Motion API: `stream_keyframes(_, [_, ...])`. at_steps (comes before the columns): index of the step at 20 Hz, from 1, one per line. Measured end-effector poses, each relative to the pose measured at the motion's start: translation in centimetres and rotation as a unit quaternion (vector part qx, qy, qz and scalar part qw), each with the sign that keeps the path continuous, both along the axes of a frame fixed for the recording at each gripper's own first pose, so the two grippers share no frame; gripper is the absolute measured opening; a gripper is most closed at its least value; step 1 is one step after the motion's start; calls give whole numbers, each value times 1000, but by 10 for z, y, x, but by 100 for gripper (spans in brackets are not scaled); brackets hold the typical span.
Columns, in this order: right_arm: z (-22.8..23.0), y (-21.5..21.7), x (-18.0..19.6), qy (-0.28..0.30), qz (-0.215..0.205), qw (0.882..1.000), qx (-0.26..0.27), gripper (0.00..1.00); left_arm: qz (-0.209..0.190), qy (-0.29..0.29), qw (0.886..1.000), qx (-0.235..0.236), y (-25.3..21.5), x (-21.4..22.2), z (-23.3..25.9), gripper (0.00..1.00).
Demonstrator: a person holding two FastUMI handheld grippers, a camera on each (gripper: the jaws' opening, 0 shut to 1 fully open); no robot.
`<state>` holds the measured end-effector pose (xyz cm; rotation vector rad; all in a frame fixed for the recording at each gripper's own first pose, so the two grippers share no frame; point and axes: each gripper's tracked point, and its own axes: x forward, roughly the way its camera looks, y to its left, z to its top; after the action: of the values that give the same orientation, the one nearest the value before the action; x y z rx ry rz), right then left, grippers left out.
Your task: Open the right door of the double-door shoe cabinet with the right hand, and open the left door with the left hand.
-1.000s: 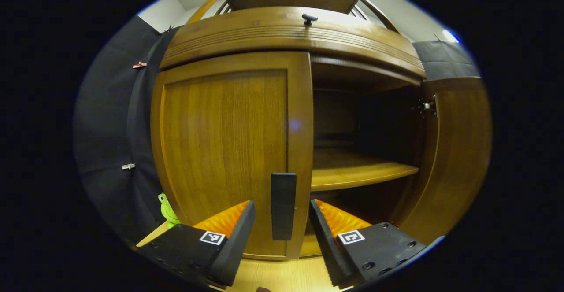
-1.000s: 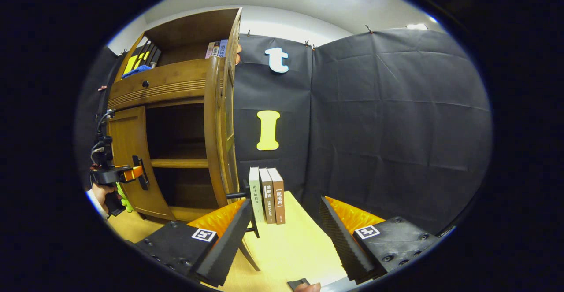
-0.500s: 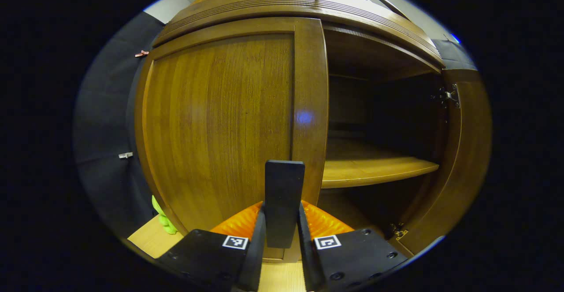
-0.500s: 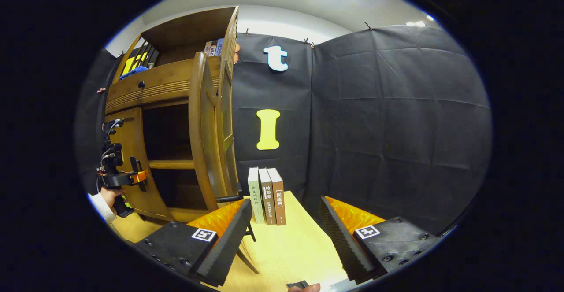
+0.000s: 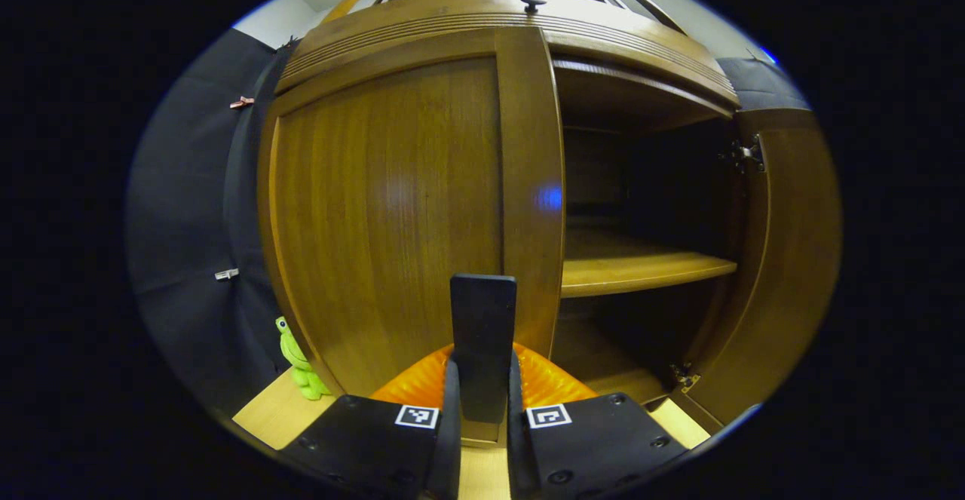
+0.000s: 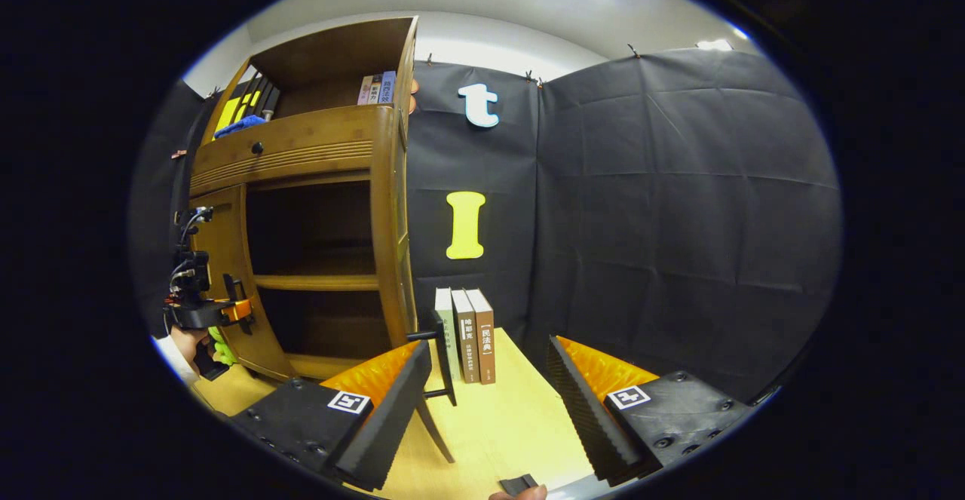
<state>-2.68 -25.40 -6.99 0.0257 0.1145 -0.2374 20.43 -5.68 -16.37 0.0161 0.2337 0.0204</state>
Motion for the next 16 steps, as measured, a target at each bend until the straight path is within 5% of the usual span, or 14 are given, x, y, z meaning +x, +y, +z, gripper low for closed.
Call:
stream_keyframes(5, [5, 42, -14, -1, 23, 1000, -3, 98, -15, 2, 1000, -1, 20, -48, 3, 27])
stream_keyframes(6, [6, 52, -17, -1, 29, 1000, -4, 92, -17, 2, 1000, -1, 25, -57, 3, 27])
stream_keyframes(16, [2, 130, -37, 0, 71, 997, 6, 98, -20, -1, 1000, -7, 91, -131, 4, 24])
